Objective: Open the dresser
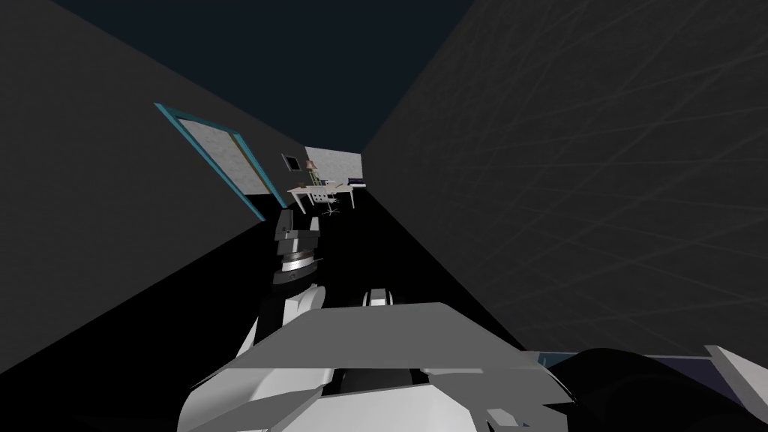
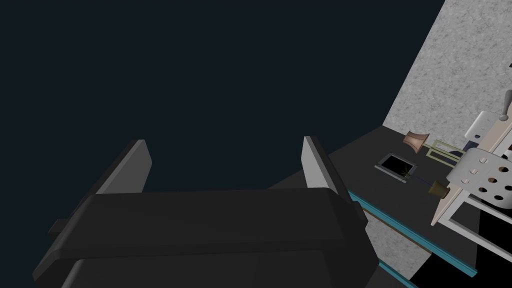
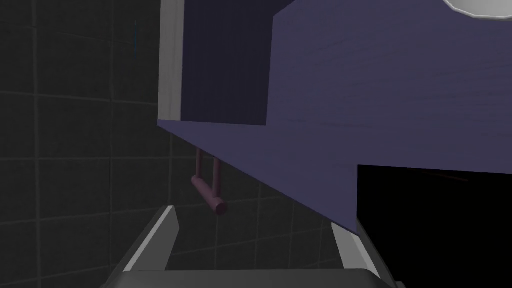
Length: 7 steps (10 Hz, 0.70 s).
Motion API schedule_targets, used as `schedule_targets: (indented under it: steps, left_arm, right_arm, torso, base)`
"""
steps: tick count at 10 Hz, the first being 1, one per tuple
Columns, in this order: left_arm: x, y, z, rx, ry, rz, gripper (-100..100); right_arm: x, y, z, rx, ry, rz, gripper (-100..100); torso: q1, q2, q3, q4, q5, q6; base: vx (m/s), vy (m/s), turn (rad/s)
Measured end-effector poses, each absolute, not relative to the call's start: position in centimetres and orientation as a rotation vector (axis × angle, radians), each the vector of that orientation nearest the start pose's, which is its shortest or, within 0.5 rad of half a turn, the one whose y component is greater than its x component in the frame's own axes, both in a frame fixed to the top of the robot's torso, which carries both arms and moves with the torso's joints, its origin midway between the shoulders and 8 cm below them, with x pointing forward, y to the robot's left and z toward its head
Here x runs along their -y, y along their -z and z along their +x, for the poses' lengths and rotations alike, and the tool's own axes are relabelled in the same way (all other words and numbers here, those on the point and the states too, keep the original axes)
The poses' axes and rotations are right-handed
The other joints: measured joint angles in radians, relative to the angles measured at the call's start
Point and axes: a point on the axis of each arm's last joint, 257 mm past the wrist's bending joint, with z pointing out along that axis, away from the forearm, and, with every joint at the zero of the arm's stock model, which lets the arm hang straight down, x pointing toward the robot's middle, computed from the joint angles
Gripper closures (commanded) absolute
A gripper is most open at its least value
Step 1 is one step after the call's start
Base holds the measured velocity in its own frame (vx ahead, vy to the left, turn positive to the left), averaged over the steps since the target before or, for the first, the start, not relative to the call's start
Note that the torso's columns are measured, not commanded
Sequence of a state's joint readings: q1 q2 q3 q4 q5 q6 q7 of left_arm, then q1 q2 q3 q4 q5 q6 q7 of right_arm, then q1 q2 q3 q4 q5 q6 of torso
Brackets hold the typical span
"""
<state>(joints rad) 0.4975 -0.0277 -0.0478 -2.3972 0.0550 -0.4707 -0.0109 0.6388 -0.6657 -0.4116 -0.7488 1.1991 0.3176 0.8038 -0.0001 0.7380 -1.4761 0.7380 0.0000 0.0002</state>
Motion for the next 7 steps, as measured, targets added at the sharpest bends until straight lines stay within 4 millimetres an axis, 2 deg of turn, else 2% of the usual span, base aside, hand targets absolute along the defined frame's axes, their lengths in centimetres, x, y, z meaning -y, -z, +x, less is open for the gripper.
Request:
schedule_targets:
  steps: [3, 4, 5, 6, 7]
  left_arm:
    - [-27.0, -7.1, 32.4, -0.494, 1.395, -0.639, 0]
    - [-27.0, -7.1, 32.4, -0.494, 1.396, -0.639, 0]
    - [-27.0, -7.1, 32.4, -0.494, 1.396, -0.640, 0]
    - [-27.0, -7.1, 32.4, -0.494, 1.396, -0.640, 0]
    - [-27.0, -7.1, 32.4, -0.494, 1.396, -0.639, 0]
  right_arm:
    - [80.9, 38.2, -13.0, -2.778, 1.767, -0.347, -100]
    - [81.0, 38.2, -13.0, -2.777, 1.769, -0.346, 100]
    - [81.5, 37.5, -13.0, -2.768, 1.779, -0.348, 100]
    - [82.0, 36.8, -13.0, -2.758, 1.792, -0.353, 100]
    - [82.2, 36.7, -12.8, -2.752, 1.794, -0.352, 100]
  torso:
    - [-0.005, 0.001, 0.001, 0.000, -0.002, 0.000]
    - [0.002, 0.000, 0.000, 0.000, 0.000, 0.000]
    - [0.011, -0.001, 0.000, 0.000, 0.000, 0.002]
    - [0.006, -0.001, 0.003, 0.000, -0.006, 0.003]
    - [-0.002, 0.002, 0.002, 0.000, -0.005, 0.004]
  base:
    - [-0.017, -0.108, 0.021]
    - [0.001, 0.088, -0.031]
    - [0.030, 0.125, -0.010]
    - [0.025, 0.054, 0.019]
    - [0.118, 0.026, 0.061]
